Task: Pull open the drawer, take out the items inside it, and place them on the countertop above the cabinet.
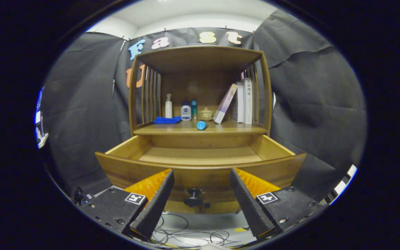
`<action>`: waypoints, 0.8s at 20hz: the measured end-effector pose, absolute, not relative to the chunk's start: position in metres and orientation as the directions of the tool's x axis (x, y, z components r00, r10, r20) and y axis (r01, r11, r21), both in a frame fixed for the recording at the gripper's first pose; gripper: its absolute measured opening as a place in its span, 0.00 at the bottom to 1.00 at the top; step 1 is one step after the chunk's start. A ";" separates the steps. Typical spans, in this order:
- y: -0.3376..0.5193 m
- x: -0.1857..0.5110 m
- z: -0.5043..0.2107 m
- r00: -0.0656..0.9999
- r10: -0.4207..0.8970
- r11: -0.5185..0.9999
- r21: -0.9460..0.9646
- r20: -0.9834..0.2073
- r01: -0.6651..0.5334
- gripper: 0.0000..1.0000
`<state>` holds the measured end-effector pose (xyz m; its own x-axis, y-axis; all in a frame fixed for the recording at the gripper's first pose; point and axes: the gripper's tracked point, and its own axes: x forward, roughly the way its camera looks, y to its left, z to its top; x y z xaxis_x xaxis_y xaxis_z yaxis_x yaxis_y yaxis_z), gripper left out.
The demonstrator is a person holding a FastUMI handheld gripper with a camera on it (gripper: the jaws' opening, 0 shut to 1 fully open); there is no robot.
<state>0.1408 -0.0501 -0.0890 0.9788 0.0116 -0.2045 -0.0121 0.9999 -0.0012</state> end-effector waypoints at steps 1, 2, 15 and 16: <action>-0.048 0.141 -0.097 0.976 0.014 1.000 -0.002 -0.215 -0.015 1.00; -0.046 0.143 -0.105 0.973 0.017 1.000 -0.005 -0.229 -0.018 1.00; -0.029 0.174 -0.160 0.947 0.020 1.000 0.011 -0.321 -0.017 1.00; -0.029 0.176 -0.160 0.950 0.013 1.000 0.013 -0.313 -0.009 1.00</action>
